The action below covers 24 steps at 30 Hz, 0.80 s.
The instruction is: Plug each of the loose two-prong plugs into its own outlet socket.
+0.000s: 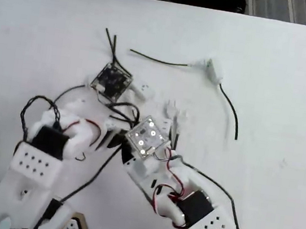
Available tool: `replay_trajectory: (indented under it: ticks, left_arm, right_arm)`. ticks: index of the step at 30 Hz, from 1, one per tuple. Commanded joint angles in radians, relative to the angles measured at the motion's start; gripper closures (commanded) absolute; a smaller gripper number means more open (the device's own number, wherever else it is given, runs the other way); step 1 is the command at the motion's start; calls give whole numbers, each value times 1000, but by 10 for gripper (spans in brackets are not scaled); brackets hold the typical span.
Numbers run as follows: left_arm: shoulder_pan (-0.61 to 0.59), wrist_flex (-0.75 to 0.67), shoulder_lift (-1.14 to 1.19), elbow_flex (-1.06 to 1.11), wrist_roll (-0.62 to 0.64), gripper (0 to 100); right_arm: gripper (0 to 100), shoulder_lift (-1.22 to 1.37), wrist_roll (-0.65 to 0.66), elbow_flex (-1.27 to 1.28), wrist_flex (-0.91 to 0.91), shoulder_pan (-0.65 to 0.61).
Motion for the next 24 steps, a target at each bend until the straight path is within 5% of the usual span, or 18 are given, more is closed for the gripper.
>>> replay_trajectory:
  ticks: [1, 13, 24]
  left_arm:
    - [51, 2, -168, 38, 3, 713]
    - [59, 8, -255, 109, -31, 713]
    - [-232, -44, -180, 63, -31, 679]
  right_arm:
    - [981, -16, -5, -8, -19, -13]
    - [981, -22, -43, -9, -15, -4]
    - [981, -18, -126, -9, -117, 282]
